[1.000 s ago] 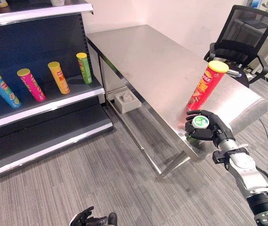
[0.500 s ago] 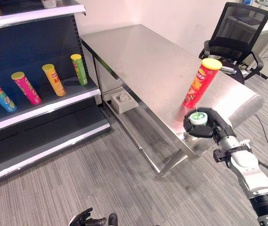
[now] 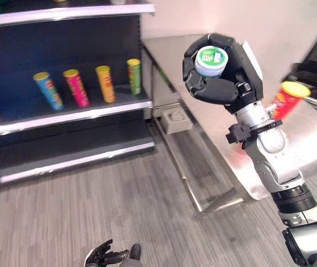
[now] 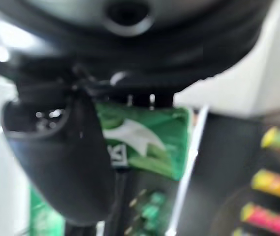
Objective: Put the goods on the table back onto the shelves and tidy them up.
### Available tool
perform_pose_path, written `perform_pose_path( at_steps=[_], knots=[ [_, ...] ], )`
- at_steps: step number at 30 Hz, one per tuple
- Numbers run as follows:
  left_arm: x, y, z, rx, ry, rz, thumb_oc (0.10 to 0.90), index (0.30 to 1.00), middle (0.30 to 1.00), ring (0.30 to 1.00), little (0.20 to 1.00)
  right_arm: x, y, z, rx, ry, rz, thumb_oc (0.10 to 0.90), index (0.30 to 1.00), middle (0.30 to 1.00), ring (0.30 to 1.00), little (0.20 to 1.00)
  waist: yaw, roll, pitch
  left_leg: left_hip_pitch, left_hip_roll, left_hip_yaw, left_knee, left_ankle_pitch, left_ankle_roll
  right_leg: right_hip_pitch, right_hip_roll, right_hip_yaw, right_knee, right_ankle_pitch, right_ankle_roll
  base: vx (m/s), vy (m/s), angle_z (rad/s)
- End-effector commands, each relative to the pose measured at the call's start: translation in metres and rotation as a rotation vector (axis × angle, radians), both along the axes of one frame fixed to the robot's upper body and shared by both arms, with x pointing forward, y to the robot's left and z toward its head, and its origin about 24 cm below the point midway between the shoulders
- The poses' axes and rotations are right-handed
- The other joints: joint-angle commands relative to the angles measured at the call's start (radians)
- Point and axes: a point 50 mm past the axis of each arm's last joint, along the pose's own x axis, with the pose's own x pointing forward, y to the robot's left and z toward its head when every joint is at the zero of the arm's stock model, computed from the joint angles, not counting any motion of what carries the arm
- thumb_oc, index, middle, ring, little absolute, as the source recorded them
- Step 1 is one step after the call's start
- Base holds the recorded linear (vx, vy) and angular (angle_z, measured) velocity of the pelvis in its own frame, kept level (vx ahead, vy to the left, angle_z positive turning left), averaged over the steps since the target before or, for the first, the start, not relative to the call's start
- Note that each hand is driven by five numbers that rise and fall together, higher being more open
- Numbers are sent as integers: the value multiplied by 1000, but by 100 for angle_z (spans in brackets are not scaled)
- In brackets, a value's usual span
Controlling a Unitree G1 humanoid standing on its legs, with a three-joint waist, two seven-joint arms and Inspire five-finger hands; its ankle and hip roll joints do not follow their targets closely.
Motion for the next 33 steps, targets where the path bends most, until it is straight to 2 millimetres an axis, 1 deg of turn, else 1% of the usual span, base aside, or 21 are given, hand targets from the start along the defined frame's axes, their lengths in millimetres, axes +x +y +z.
perform_pose_path(
  at_steps=[1, 2, 3, 5, 8, 10, 11, 12, 13, 14, 18, 19, 21, 22, 23, 25, 26, 27, 29, 31, 33],
  knots=[
    [7, 8, 3, 58, -21, -39, 800, 900, 900, 900, 900, -23, 2, 53, 97, -277, 18, 400, 300, 300, 300, 300, 8, -2, -45, 14, 153, 119, 31, 44, -79, 12, -75, 9, 6, -24, 65, 14, 162, 92],
    [7, 11, 4, 71, -16, -36, 800, 900, 900, 900, 900, -23, 1, 56, 111, -282, 9, 400, 300, 300, 300, 300, 13, -1, -51, 22, 181, 126, 20, 55, -91, 26, -87, -13, 6, -18, 69, 51, 137, 57],
    [7, 11, 4, 72, -16, -36, 800, 900, 900, 900, 900, -23, 1, 56, 111, -282, 9, 400, 300, 300, 300, 300, 12, -1, -51, 22, 181, 124, 20, 56, -91, 27, -87, -14, 6, -18, 69, 81, 152, 16],
    [8, 13, 4, 83, -18, -41, 800, 900, 900, 900, 900, -22, -3, 58, 104, -292, -26, 400, 300, 300, 300, 300, 8, 2, -58, 32, 221, 153, 11, 52, -111, 41, -107, -35, 6, -20, 88, 39, 167, 56],
    [9, 11, 4, 93, -8, -80, 800, 900, 900, 900, 900, -22, -15, 54, 94, -286, -93, 400, 300, 300, 300, 300, -19, 13, -87, 32, 231, 245, 4, 37, -101, 51, -150, -87, 6, 14, 113, 18, 339, 64],
    [6, 14, 3, 112, 14, -113, 800, 900, 900, 900, 900, -21, -21, 51, 69, -279, -135, 400, 300, 300, 300, 300, -10, 10, -103, 36, 183, 251, 10, 3, -75, 70, -211, -119, 6, 48, 136, 85, 421, 98],
    [6, 14, 3, 114, 14, -114, 800, 900, 900, 900, 900, -22, -21, 51, 70, -279, -137, 400, 300, 300, 300, 300, -10, 6, -102, 36, 177, 250, 10, 2, -72, 72, -216, -121, 6, 50, 140, 94, 365, 89],
    [5, 19, 3, 135, 31, -131, 800, 900, 900, 900, 900, -21, -26, 50, 68, -275, -166, 400, 300, 300, 300, 300, -1, -5, -104, 34, 133, 247, 18, -22, -49, 86, -267, -145, 16, 84, 155, 61, 252, 68],
    [5, 19, 3, 137, 31, -132, 800, 900, 900, 900, 900, -21, -26, 50, 69, -275, -167, 400, 300, 300, 300, 300, -2, -10, -102, 35, 126, 247, 19, -24, -45, 89, -274, -148, 16, 87, 159, 97, 414, 57],
    [5, 23, 4, 154, 37, -143, 800, 900, 900, 900, 900, -21, -29, 52, 51, -285, -191, 400, 300, 300, 300, 300, 4, -19, -106, 34, 87, 240, 21, -46, -22, 92, -318, -159, 39, 116, 173, 85, 301, 59],
    [-6, 35, 4, 187, 64, -142, 800, 900, 900, 900, 900, -13, -34, 55, 65, -269, -237, 400, 300, 300, 300, 300, 11, -25, -102, 80, -27, 247, 5, -106, 51, 52, -457, -149, 209, 223, 188, 127, 431, 46],
    [-9, 38, 5, 190, 69, -125, 800, 900, 900, 900, 900, -11, -34, 56, 70, -269, -240, 400, 300, 300, 300, 300, 8, -24, -94, 96, -45, 242, 3, -118, 65, 31, -469, -123, 260, 239, 184, 132, 421, 6],
    [-8, 43, 7, 203, 68, -121, 800, 900, 900, 900, 900, -12, -41, 57, 67, -266, -263, 400, 300, 300, 300, 300, -31, -18, -77, 117, -63, 219, 3, -135, 88, -62, -381, 54, 355, 161, 153, 130, 303, -4],
    [-3, 43, 8, 203, 58, -135, 800, 900, 900, 900, 900, -14, -49, 61, 62, -279, -288, 400, 300, 300, 300, 300, -66, -6, -67, 120, -68, 201, 3, -116, 99, -140, -280, 163, 377, 93, 102, 123, 234, 44],
    [-4, 43, 8, 197, 57, -132, 800, 900, 900, 900, 900, -15, -56, 64, 70, -285, -309, 400, 300, 300, 300, 300, -74, 1, -62, 134, -70, 186, 3, -120, 99, -171, -239, 206, 369, 58, 93, 156, 223, 75],
    [-5, 43, 8, 196, 61, -144, 800, 900, 900, 900, 900, -18, -62, 71, 87, -308, -323, 400, 300, 300, 300, 300, -75, 3, -53, 150, -80, 165, 3, -127, 100, -173, -227, 179, 323, 52, 86, 166, 65, 48],
    [-6, 44, 7, 200, 71, -144, 800, 900, 900, 900, 900, -18, -66, 77, 108, -321, -334, 400, 300, 300, 300, 300, -76, -10, -47, 160, -87, 155, 3, -143, 97, -189, -204, 149, 222, 86, 100, 94, -37, 22],
    [-6, 44, 7, 200, 71, -144, 800, 900, 900, 900, 900, -18, -66, 77, 108, -321, -334, 400, 300, 300, 300, 300, -77, -9, -47, 160, -86, 154, 3, -144, 97, -186, -202, 147, 216, 90, 100, 141, -54, 12],
    [-6, 43, 7, 196, 75, -144, 800, 900, 900, 900, 900, -19, -69, 80, 102, -330, -352, 400, 300, 300, 300, 300, -97, -24, -40, 173, -90, 137, 3, -153, 92, -246, -161, 182, 103, 151, 123, 164, -33, 21],
    [-5, 43, 7, 195, 74, -155, 800, 900, 900, 900, 900, -19, -70, 87, 108, -351, -362, 400, 300, 300, 300, 300, -102, -35, -33, 193, -90, 126, 3, -165, 83, -272, -158, 178, 40, 197, 146, 204, -21, 16],
    [-3, 41, 8, 193, 64, -162, 800, 900, 900, 900, 900, -19, -71, 90, 108, -356, -371, 400, 300, 300, 300, 300, -107, -35, -32, 199, -88, 119, 3, -171, 80, -271, -155, 178, 20, 208, 152, 139, -22, 23]
  ],
)
